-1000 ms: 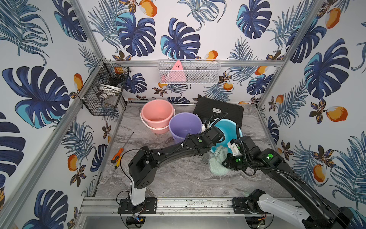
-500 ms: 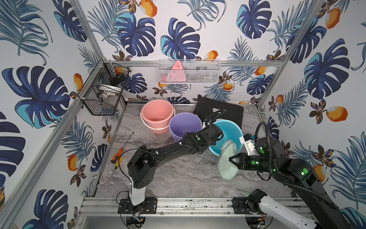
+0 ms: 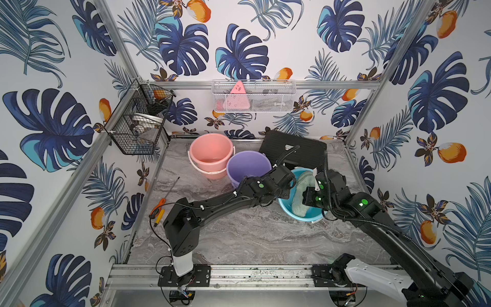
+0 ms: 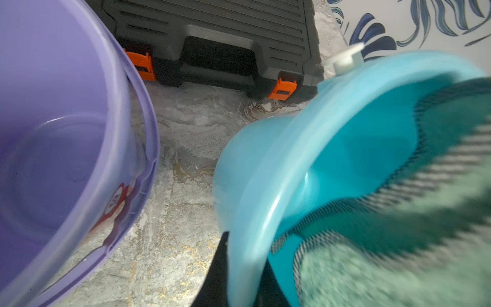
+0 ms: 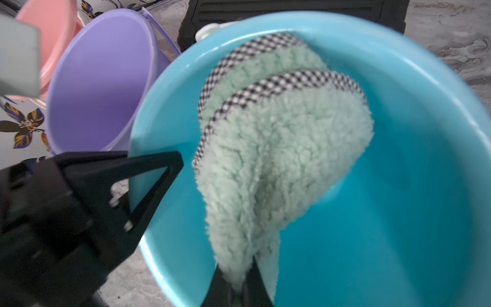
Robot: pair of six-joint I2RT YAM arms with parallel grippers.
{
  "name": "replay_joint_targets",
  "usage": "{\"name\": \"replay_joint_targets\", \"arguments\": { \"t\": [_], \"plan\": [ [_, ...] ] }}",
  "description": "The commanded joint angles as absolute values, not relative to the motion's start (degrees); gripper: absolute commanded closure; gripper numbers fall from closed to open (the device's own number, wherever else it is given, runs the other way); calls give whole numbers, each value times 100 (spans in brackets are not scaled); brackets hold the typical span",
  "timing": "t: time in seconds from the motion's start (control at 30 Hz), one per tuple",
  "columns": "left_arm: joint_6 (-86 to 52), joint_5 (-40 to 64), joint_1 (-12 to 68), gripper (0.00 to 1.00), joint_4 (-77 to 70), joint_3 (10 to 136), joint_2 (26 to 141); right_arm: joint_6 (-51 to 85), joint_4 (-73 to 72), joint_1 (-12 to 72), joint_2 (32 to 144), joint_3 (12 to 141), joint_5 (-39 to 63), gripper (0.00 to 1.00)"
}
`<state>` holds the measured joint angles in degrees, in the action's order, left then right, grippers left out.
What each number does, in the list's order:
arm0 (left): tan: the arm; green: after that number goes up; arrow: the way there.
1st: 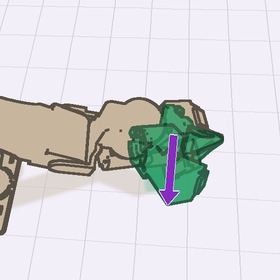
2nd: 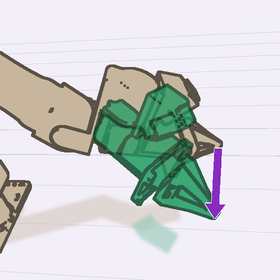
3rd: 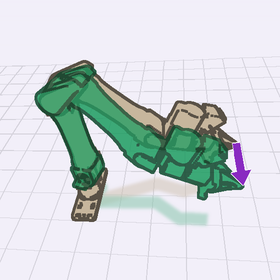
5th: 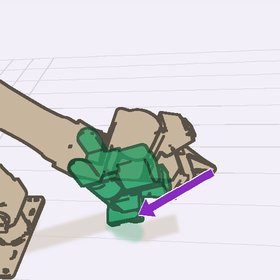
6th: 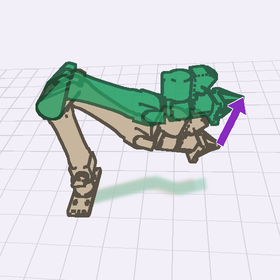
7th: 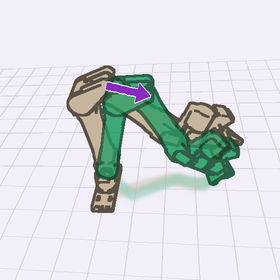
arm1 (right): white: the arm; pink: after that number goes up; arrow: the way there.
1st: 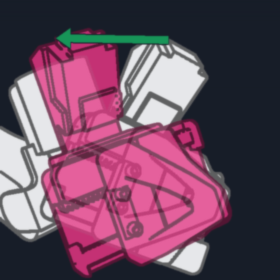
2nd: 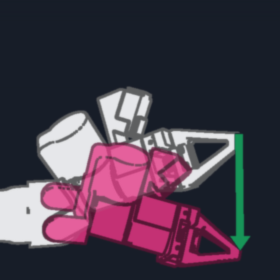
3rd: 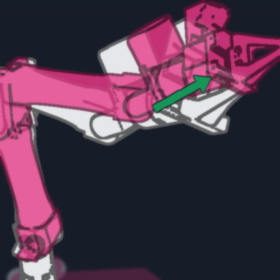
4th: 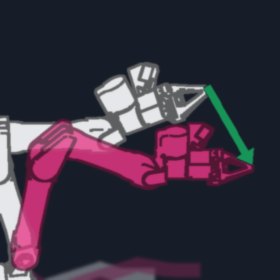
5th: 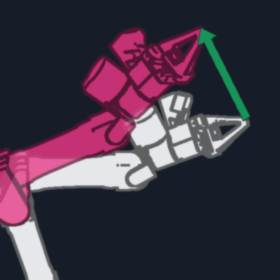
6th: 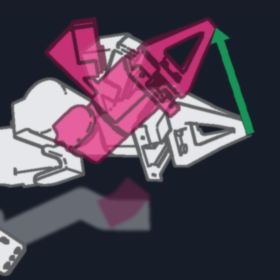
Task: Wipe the inside of the bucket with a cloth
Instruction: Wipe the dirt from the inside of the bucket.
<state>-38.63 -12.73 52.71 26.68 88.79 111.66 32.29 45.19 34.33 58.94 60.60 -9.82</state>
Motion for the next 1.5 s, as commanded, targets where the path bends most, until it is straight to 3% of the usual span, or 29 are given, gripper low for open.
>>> {"name": "replay_joint_targets", "arguments": {
  "t": [0.0, 0.4, 0.73, 0.97, 1.23, 1.47],
  "plan": [
    [-3816, -785, 5256, 100, 2540, 8894, 11083, 3168, 3608, 3428, 6098, 5952, -1296, 100],
    [-3967, 121, 5256, 100, 2194, 8519, 10943, 2989, 2095, 3342, 6644, 5608, -950, 100],
    [-4017, 167, 5256, 100, 2133, 8454, 10908, 2885, 1268, 3172, 7041, 5412, 485, 100],
    [-4042, -126, 5247, 100, 2263, 8540, 10907, 2775, 888, 2932, 7091, 5080, 2135, 100],
    [-4156, -501, 5203, 100, 2384, 8609, 10899, 2588, 1509, 2740, 6889, 4964, 2869, 100],
    [-4216, -630, 5177, 100, 2435, 8740, 10925, 2084, 2377, 2741, 7049, 5122, 2921, 100]
  ]
}}
